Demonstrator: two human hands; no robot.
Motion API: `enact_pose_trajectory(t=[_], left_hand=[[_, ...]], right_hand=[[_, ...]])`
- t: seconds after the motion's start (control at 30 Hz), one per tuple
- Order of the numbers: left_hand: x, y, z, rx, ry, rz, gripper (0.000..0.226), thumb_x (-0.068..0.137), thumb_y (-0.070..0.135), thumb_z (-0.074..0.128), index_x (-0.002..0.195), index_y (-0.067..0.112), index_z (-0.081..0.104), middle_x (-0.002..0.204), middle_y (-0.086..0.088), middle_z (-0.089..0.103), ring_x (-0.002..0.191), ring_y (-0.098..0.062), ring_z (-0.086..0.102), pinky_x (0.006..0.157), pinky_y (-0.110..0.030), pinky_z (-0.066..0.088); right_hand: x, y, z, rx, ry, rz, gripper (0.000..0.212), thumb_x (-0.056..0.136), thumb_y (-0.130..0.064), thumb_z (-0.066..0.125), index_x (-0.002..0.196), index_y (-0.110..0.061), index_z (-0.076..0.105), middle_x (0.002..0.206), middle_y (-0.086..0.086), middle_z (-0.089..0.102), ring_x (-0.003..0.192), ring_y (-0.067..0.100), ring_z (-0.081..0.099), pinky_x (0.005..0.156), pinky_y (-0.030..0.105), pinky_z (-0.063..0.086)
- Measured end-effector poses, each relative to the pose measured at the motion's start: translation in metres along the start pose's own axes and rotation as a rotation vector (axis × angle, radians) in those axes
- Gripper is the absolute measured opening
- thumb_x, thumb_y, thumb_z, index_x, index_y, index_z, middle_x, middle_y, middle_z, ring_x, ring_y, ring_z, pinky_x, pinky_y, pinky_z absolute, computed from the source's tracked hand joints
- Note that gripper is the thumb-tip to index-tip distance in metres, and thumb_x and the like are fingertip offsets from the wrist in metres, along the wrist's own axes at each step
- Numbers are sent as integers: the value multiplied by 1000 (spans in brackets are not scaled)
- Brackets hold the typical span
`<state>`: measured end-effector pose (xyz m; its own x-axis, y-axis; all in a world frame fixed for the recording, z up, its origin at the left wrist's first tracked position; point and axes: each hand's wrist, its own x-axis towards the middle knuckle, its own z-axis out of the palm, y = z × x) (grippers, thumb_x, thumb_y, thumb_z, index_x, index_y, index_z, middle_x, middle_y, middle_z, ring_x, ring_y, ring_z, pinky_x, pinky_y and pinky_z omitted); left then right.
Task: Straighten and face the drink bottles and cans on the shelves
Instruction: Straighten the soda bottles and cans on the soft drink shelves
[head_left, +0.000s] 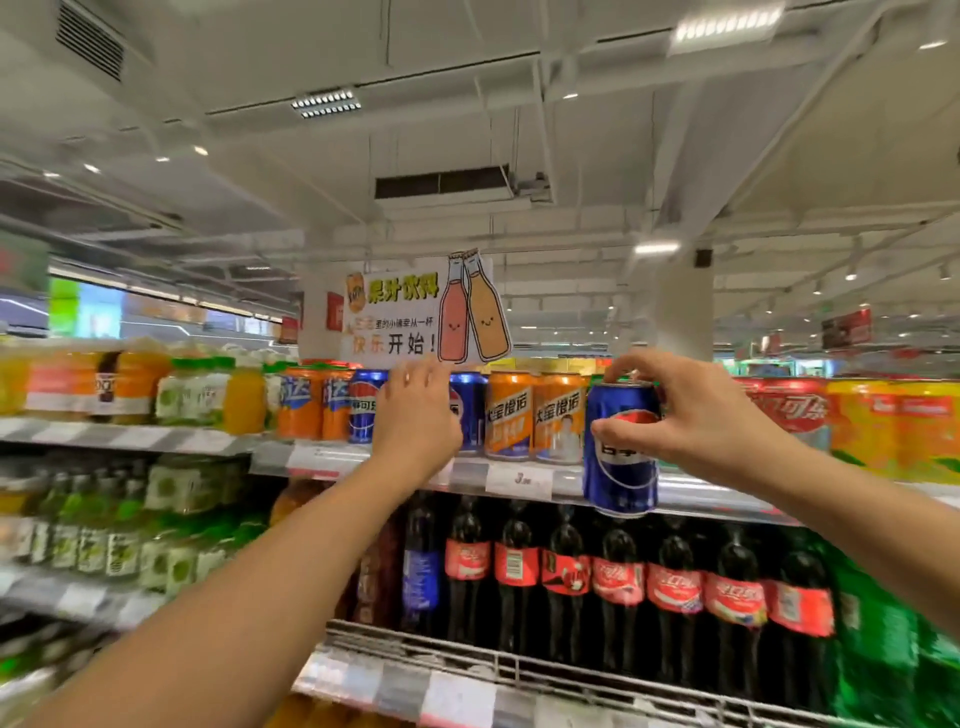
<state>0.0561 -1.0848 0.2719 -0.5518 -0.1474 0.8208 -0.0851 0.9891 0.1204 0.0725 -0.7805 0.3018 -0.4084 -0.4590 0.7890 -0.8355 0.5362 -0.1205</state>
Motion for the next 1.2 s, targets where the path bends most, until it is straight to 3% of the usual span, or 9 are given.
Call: enact_pose_trajectory(t=[0.23,0.37,0.5,0.6,0.73,0.87,1.03,1.2], left_hand=[[46,-61,-6,153,-172,49,74,91,43,49,158,30,22,169,-6,10,155,-35,-1,124,-59,4],[54,-70,3,167,-180,63,62,92,51,46,150,30,37,164,-8,27,155,-36,1,122,-62,-4],[51,-72,14,133,-62,112,54,93,54,49,138,25,45,145,-4,53,148,-31,29,123,-61,5],[46,-76,19,45,85,161,49,89,56,57,124,23,47,126,0,57,125,-23,50,122,-57,17],[34,-80,22,-243,176,226,51,80,43,75,115,25,44,116,3,44,105,-12,41,116,-52,33],[22,-86,14,-485,283,241,64,76,30,85,126,26,45,126,2,39,114,-17,47,97,-37,53],[2,-102,-24,-715,461,90,62,81,26,82,129,31,43,128,5,40,113,-10,48,89,-11,42],[-24,-129,-51,-708,415,64,62,80,25,82,127,36,43,128,7,43,111,-5,51,88,-13,47]], right_hand=[[32,-27,33,-2,-19,-32,44,74,-49,80,110,-31,63,83,-16,68,77,-2,66,65,18,49],[47,-35,44,-19,-25,-16,43,76,-50,78,111,-30,62,86,-11,68,78,5,66,67,27,56],[58,-39,52,-15,-19,7,41,77,-50,76,111,-31,63,84,-8,70,76,10,68,70,32,59],[65,-43,59,-34,-19,11,43,79,-49,76,115,-28,63,86,-8,69,78,11,67,72,34,60],[77,-48,68,-34,-1,9,43,80,-50,76,115,-30,62,93,-7,69,79,10,68,71,36,61],[100,-57,78,-11,25,-20,42,83,-52,75,115,-30,61,88,-7,70,78,9,69,70,31,58],[142,-73,104,89,45,-51,45,83,-49,77,118,-26,60,93,-7,71,82,7,71,75,31,61],[178,-84,152,3,44,-102,47,85,-56,73,115,-24,58,95,-7,69,83,11,68,78,40,61]])
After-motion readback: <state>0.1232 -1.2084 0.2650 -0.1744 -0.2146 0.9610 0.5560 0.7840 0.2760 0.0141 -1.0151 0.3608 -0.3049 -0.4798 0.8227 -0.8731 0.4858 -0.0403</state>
